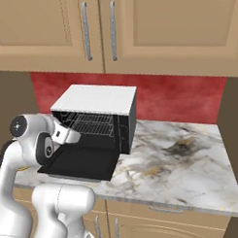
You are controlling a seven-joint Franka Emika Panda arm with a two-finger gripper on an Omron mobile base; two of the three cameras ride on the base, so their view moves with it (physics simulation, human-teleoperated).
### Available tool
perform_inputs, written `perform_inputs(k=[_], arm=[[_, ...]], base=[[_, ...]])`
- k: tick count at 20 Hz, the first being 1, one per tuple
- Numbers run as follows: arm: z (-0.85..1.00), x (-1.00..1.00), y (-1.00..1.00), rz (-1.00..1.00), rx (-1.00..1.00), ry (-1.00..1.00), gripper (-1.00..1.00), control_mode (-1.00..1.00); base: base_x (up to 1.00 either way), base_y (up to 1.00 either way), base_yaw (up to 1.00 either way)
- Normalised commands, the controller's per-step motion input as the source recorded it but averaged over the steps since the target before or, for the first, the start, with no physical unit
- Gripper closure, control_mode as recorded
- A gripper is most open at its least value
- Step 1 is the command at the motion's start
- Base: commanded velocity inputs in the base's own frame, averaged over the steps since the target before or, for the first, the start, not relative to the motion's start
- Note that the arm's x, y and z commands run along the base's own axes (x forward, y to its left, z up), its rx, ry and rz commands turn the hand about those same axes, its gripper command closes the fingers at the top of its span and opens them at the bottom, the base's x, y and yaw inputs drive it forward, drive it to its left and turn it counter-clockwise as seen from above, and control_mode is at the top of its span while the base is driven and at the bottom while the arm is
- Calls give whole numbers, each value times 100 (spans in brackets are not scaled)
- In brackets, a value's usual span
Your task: Pull the toaster oven rack outwards. Pick up the baguette from the plate and place it on the toaster oven rack. Close the toaster oven door fully and set the temperature to the lowest setting.
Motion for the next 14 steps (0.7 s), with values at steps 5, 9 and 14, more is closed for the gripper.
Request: perform_inputs(k=[5,9,14], arm=[[-44,0,0,0,0,-5,-100,-100],[-46,0,0,0,0,-6,-100,-100],[-36,0,-4,0,0,-7,-100,-100]], base=[[0,0,0],[0,0,0],[0,0,0]])
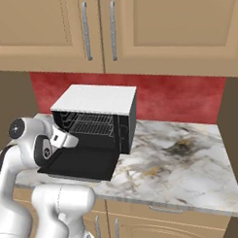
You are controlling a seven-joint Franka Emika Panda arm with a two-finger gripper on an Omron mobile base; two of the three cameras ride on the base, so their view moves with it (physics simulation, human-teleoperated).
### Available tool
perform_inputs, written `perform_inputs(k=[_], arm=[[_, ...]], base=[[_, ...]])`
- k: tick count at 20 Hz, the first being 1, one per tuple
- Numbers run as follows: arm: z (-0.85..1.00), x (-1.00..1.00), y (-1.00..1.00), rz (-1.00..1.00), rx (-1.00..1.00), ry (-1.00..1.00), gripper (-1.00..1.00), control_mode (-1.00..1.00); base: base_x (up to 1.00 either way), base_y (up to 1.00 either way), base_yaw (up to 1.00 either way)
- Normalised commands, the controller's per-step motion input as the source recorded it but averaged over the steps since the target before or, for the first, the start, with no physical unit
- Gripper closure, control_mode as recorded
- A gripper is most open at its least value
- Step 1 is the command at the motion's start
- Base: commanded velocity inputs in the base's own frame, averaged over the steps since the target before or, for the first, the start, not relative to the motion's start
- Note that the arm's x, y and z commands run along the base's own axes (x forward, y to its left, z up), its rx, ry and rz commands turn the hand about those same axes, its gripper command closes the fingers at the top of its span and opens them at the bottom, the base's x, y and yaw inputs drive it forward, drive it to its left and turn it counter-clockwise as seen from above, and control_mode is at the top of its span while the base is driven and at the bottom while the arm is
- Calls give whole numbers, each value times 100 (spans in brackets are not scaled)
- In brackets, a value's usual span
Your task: Pull the toaster oven rack outwards. Pick up the baguette from the plate and place it on the toaster oven rack. Close the toaster oven door fully and set the temperature to the lowest setting.
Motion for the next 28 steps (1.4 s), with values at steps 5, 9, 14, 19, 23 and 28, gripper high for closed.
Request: perform_inputs(k=[5,9,14,19,23,28], arm=[[-23,1,-17,0,0,-5,-100,-100],[-15,1,-31,0,0,-4,-100,-100],[-20,0,-29,0,0,-1,-100,-100],[-28,5,-17,0,0,0,-100,-100],[-29,13,-9,0,-2,0,-100,-100],[-20,15,-5,0,-1,-2,-100,-100]], base=[[0,0,0],[0,0,0],[0,0,0],[0,0,0],[0,0,0],[0,0,0]])
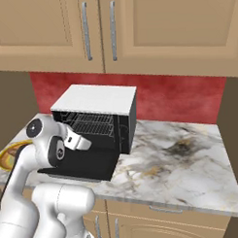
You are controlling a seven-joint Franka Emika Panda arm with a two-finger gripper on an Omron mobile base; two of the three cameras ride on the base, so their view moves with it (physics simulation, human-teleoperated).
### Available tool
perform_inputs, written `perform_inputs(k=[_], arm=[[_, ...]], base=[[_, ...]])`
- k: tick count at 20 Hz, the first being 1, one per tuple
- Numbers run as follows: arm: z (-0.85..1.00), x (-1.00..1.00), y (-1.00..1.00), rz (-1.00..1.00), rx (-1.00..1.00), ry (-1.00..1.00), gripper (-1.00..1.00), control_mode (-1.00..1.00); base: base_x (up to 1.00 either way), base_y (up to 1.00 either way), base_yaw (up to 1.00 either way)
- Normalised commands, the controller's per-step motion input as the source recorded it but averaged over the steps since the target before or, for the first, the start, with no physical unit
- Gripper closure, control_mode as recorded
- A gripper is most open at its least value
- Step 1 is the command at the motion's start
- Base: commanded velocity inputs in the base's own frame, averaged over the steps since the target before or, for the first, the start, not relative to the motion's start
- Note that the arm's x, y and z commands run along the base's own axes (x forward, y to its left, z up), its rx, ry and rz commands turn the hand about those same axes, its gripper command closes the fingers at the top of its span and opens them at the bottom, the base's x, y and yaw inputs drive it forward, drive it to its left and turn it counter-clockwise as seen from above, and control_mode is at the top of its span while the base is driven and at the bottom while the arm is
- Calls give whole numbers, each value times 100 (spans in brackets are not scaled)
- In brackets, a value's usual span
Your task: Pull the toaster oven rack outwards. Pick up the baguette from the plate and place it on the toaster oven rack. Close the toaster oven door fully and set the temperature to the lowest setting.
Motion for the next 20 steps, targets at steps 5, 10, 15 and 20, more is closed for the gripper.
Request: perform_inputs(k=[5,10,15,20], arm=[[-13,17,-1,0,-1,-2,-100,-100],[-25,20,0,0,-10,-2,-100,-100],[-24,22,0,0,-13,-5,-100,-100],[-13,13,0,0,-7,-3,-100,-100]], base=[[0,0,0],[0,0,0],[0,0,0],[0,0,0]])
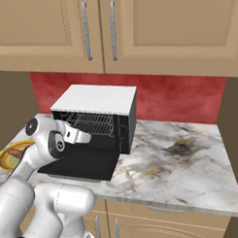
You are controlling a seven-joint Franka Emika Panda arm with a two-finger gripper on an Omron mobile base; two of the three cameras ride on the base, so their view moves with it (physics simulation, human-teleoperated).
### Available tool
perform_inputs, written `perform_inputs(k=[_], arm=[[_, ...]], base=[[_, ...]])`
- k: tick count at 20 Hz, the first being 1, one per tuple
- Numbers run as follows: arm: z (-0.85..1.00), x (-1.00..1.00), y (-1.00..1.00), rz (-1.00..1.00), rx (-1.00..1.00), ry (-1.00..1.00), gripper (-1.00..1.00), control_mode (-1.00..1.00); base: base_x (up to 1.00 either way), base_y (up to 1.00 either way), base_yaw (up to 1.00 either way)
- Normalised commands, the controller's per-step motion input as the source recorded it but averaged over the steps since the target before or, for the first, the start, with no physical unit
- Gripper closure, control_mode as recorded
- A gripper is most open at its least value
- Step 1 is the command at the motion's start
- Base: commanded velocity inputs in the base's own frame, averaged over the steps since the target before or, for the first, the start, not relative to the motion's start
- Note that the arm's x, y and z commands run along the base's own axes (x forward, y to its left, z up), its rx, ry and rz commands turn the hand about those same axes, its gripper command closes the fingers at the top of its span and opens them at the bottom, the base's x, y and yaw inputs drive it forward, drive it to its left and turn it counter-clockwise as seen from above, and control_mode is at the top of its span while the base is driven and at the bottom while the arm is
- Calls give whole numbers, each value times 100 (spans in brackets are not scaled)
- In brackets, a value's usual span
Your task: Pull the toaster oven rack outwards. Pick up the baguette from the plate and place it on the toaster oven rack. Close the toaster oven door fully and set the temperature to the lowest setting.
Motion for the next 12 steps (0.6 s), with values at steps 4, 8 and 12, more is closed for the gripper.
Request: perform_inputs(k=[4,8,12], arm=[[-6,4,0,0,0,-6,-100,-100],[-5,5,0,0,0,-9,-100,-100],[-11,10,0,0,0,-8,-100,-100]], base=[[0,0,0],[0,0,0],[0,0,0]])
